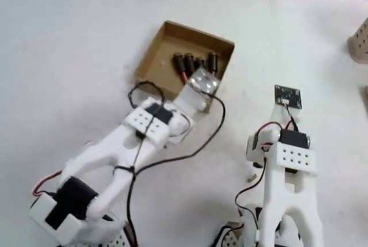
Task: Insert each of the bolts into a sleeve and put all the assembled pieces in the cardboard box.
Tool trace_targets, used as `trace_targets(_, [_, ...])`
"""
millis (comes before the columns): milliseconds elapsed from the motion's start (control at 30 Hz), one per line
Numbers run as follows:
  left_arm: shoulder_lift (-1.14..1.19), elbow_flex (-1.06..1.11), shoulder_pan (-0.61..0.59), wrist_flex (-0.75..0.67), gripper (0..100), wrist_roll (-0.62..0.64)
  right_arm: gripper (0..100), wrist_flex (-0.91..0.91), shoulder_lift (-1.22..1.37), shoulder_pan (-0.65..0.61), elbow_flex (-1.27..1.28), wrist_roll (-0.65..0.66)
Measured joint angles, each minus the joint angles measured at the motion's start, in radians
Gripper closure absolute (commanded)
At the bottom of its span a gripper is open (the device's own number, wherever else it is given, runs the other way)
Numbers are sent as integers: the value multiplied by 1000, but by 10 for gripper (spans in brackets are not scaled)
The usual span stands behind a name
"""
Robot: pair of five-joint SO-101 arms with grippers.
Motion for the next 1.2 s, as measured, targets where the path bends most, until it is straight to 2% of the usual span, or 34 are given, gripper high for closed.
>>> trace_targets(67, [0,-55,-58,54,898,-143,981,0,0,0,0,0])
trace_targets(200, [0,-140,-170,164,898,-608,981,0,0,0,0,43])
trace_targets(300, [0,-146,-184,230,898,-933,981,0,0,0,0,61])
trace_targets(400, [0,-101,-175,252,898,-1206,981,0,0,2,0,68])
trace_targets(500, [0,-40,-153,239,873,-1379,981,0,0,2,0,69])
trace_targets(667, [0,-20,-107,175,775,-1418,981,0,0,2,0,74])
trace_targets(800, [0,-12,-110,126,775,-1418,981,-6,-3,20,11,74])
trace_targets(933, [0,-12,-104,114,775,-1418,981,-97,-6,51,68,81])
trace_targets(1200, [104,-29,-26,84,793,-1421,982,-140,-6,106,104,163])
